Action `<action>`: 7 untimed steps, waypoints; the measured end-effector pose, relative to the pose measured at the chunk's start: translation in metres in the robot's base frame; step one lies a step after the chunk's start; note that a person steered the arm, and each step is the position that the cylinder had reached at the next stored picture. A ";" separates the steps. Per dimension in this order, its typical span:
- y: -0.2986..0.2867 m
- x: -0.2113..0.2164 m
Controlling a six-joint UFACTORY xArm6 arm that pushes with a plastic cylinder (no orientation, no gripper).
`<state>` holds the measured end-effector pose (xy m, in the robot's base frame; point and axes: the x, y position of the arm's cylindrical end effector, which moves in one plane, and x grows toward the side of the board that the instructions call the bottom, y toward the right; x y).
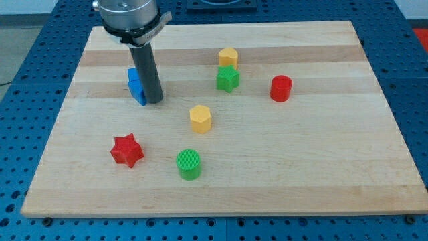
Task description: Move green circle to the center
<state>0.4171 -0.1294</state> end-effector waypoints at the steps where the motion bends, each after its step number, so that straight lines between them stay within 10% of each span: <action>1: 0.000 0.010; 7: 0.033 0.126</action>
<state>0.5435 -0.0967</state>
